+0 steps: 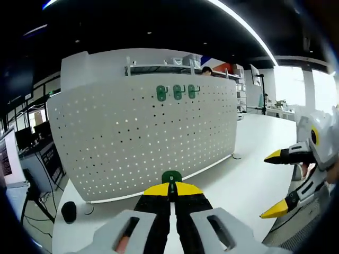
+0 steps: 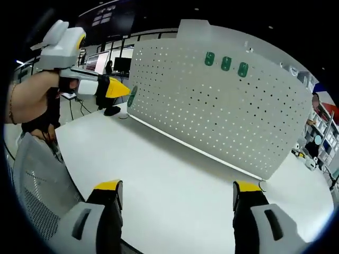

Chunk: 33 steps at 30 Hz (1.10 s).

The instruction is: Insert the hook assembly into the mounting plate slot until the hook locks in place.

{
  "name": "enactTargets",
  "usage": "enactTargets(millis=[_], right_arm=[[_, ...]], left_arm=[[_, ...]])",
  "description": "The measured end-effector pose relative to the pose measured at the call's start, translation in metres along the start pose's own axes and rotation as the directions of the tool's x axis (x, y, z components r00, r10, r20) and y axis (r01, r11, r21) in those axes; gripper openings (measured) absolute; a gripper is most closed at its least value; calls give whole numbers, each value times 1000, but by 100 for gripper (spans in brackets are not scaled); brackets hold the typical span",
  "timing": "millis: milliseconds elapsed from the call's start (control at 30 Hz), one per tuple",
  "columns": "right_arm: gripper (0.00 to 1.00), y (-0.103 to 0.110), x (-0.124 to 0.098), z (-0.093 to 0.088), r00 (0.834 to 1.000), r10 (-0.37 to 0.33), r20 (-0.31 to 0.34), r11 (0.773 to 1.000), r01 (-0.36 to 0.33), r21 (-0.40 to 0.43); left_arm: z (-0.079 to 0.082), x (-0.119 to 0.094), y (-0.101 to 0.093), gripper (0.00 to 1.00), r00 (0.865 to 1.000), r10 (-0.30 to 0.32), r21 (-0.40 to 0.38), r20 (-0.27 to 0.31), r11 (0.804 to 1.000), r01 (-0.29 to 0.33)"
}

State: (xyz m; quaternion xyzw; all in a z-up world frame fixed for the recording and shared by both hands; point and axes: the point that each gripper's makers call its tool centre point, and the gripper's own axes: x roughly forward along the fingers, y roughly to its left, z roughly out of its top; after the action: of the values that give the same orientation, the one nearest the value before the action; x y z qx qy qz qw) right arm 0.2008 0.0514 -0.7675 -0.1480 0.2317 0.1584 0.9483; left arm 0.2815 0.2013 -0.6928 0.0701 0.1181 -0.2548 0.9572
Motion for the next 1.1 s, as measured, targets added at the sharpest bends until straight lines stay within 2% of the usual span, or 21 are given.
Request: enactTargets(millis=[200, 400, 667, 867, 967, 1100], right_arm=[[90, 0, 0, -13, 1000, -13, -15, 1000, 13, -10], [94, 1, 1, -24, 999, -17, -27, 999, 16, -30], [95, 11, 3, -24, 1000, -2, -2, 995, 2, -97], [93, 16, 7, -24, 1000, 18, 6, 997, -17, -80], [92, 14, 5, -20, 1000, 7, 28, 997, -4, -83], [92, 14, 6, -21, 1000, 5, 26, 997, -3, -79]], left_arm=[[10, 4, 9, 1, 998, 64, -9, 26, 998, -63], [29, 7, 20, 1, 989, 125, -10, 79, 992, -125], [53, 17, 27, 1, 975, 178, -32, 135, 984, -176], [76, 26, 38, 1, 953, 239, -50, 185, 971, -234], [86, 31, 44, 1, 940, 269, -64, 210, 963, -261], [102, 41, 47, 1, 925, 293, -81, 242, 956, -281]])
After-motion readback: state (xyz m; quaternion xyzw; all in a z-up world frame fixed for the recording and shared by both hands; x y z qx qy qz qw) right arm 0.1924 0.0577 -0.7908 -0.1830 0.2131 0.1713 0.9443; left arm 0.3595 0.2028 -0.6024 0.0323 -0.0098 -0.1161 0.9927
